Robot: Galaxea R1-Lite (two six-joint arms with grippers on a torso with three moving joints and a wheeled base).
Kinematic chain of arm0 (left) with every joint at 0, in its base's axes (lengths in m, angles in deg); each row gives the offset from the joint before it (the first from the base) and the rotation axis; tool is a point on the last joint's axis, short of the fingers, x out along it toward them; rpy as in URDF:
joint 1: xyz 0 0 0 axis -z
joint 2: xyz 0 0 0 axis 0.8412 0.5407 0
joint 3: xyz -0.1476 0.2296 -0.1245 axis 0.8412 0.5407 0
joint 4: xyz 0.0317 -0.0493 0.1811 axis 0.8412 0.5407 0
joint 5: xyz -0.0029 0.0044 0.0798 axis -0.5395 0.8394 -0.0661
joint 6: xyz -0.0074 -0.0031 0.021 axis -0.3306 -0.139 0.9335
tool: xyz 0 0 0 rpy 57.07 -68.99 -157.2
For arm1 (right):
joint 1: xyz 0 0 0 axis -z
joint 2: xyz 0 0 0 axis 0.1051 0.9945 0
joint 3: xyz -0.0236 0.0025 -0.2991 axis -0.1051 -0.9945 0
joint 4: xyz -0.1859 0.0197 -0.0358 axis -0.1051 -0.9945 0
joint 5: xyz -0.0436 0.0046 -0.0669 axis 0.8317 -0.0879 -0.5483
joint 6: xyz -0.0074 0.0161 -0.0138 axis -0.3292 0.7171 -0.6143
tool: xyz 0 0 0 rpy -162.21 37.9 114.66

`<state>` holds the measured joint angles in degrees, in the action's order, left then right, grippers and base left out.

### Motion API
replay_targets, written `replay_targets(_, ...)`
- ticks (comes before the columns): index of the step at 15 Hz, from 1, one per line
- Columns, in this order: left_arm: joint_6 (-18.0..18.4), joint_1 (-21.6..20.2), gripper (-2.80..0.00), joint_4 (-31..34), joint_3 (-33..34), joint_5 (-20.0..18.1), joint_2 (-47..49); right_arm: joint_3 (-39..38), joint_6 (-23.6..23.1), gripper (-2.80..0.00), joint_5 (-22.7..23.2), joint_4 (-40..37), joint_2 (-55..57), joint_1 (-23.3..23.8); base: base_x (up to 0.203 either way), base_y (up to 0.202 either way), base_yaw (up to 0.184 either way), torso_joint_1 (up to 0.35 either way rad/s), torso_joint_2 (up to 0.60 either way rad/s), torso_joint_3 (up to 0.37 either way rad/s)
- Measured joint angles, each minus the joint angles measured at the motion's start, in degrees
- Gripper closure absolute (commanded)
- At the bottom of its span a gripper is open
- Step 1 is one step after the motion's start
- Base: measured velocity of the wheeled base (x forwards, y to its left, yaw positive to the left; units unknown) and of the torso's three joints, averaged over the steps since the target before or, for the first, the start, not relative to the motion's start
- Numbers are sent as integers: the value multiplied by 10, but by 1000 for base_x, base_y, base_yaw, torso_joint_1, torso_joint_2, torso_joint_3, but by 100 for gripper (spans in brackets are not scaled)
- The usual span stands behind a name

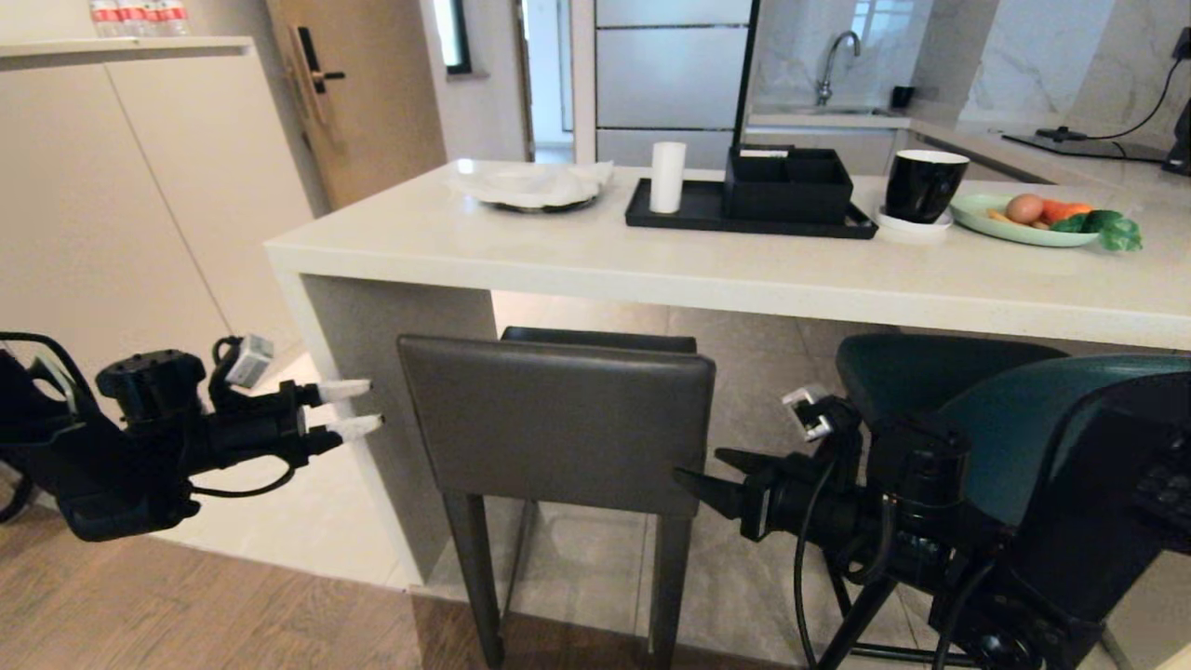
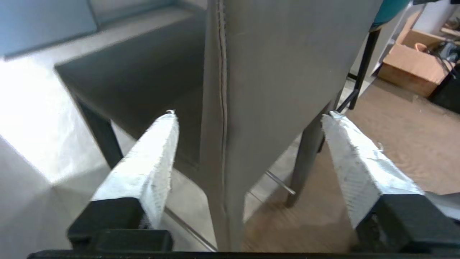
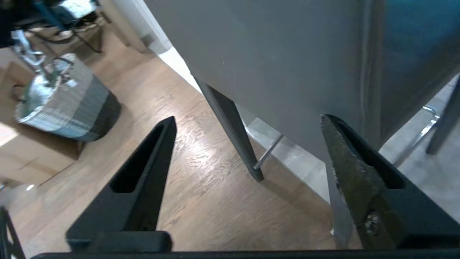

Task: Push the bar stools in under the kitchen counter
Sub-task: Pull the gray chair out from under the dining table

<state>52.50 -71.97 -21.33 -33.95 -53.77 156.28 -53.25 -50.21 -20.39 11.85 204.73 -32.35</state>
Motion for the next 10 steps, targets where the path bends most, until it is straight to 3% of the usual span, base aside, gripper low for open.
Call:
replay_targets(3,-33,11,-280,-50,-27,-19,36,3,-2,-280,45,10,23,23,0,0,0,0,0,0)
replay_targets(7,-39,24,-280,-55,-75,-19,66,26,-30,-280,86,25,43,72,0,0,0,0,0,0)
replay_targets(10,-40,28,-280,-56,-112,-26,85,90,-59,-280,115,24,78,94,0,0,0,0,0,0)
